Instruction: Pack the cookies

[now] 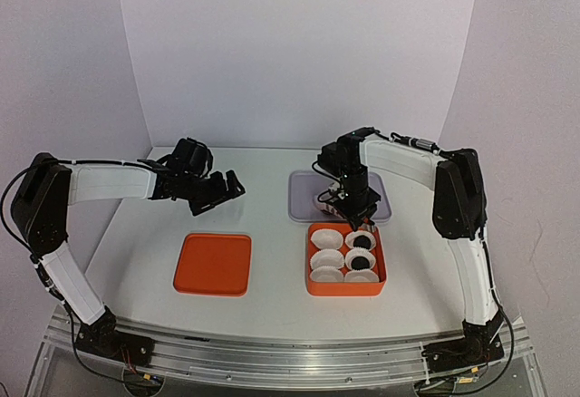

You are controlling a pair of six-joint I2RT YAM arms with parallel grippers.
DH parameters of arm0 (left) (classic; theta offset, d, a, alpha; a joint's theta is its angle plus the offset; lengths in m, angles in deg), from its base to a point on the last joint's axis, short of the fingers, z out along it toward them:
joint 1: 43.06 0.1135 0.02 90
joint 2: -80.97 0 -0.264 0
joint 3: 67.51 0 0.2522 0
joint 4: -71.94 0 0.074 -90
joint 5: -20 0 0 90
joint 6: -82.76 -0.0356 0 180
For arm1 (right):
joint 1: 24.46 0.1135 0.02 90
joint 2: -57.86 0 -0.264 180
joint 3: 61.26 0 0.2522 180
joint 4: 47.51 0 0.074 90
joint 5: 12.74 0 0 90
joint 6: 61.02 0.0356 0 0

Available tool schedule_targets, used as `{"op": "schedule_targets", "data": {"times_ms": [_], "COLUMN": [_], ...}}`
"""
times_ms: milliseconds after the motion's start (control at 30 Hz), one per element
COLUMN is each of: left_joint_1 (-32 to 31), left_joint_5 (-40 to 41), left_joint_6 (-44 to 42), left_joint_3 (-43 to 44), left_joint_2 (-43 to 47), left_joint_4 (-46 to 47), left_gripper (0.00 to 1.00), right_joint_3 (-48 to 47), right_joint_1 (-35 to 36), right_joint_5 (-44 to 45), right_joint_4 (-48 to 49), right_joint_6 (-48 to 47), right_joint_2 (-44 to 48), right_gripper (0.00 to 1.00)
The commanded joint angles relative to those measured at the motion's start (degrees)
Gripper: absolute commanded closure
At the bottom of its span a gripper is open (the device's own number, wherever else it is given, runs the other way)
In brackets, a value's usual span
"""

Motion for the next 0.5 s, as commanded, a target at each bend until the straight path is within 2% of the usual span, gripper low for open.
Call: {"op": "schedule_targets", "data": {"times_ms": [0,233,467], "left_joint_1": [0.33,0.34,0.33], "left_joint_5": [-0.67,-0.86,-0.88], "left_joint_6": [-0.35,-0.39,-0.34], "left_joint_3": [0.55,1.00,1.26], "left_joint_2": [0.06,-0.31,-0.33], "left_joint_4": [1.69,1.71,1.51], "left_gripper": [0.00,0.00,0.00], "right_joint_3": [-0.19,0.28,-2.44], "right_joint_1": [0.06,0.07,0.05], "right_joint_5": [0.69,1.80,3.06], "right_joint_4": [-32.75,-32.90,-32.83], "right_joint_6": [-0.47,-0.24,0.20], "right_joint_2": [3.92,4.82,4.65], "right_gripper": [0.72,0.74,0.85]}}
